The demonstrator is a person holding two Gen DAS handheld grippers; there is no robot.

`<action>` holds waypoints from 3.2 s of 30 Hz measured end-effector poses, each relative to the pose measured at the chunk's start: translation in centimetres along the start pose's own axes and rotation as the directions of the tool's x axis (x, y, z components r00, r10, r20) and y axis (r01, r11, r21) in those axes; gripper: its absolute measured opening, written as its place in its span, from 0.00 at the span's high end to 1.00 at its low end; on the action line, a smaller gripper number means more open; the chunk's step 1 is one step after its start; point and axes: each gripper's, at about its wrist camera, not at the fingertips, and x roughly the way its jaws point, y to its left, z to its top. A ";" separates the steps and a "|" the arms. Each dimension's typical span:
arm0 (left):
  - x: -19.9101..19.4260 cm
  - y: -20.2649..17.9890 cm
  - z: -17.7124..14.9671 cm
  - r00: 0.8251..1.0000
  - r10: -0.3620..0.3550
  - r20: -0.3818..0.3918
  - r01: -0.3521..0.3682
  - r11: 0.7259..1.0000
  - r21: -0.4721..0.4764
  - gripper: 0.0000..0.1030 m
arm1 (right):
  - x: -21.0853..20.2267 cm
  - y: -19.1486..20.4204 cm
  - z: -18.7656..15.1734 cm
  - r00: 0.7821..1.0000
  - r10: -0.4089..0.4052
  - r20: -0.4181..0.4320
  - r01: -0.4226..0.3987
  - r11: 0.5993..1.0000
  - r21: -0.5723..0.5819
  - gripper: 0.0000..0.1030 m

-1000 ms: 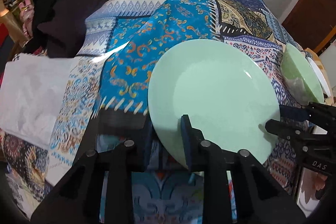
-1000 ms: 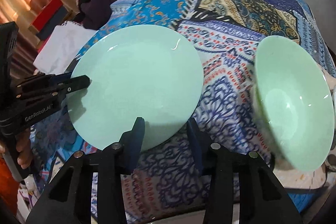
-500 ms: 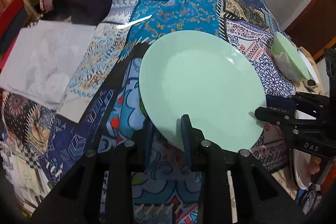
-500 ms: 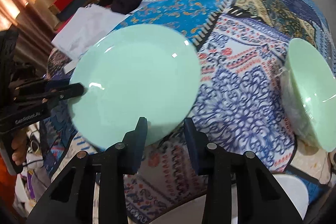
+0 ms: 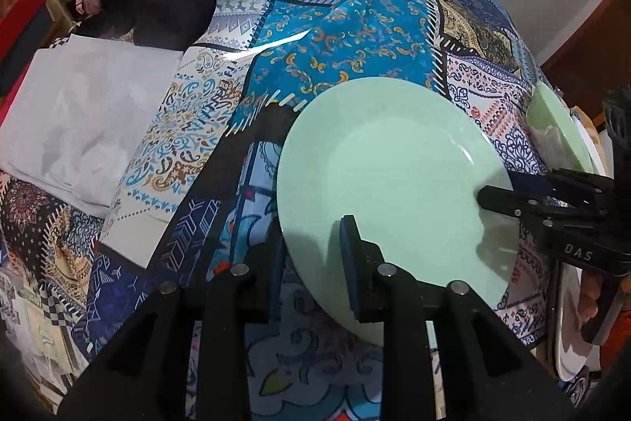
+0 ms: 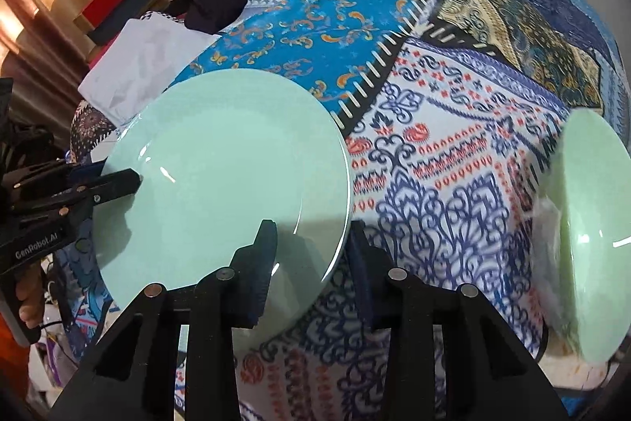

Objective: Organize plates and bowls
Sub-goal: 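Lift the light green plate with the left tool, then carry the light green plate over the white plate and lower it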

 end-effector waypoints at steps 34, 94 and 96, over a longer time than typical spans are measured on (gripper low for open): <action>-8.6 -5.2 -2.0 0.991 -0.013 0.135 0.003 0.997 0.074 0.75 | -11.3 -0.2 -5.0 0.976 -0.029 0.217 0.018 0.999 0.050 0.76; -5.0 -21.6 -9.0 0.991 -0.114 -0.076 0.132 0.945 0.300 0.75 | -15.7 -9.4 -21.1 0.977 -0.075 0.198 0.001 0.938 0.348 0.76; -4.9 -21.7 -8.9 0.991 -0.113 -0.074 0.130 0.944 0.302 0.75 | -15.7 -9.4 -21.0 0.977 -0.077 0.197 0.005 0.939 0.343 0.76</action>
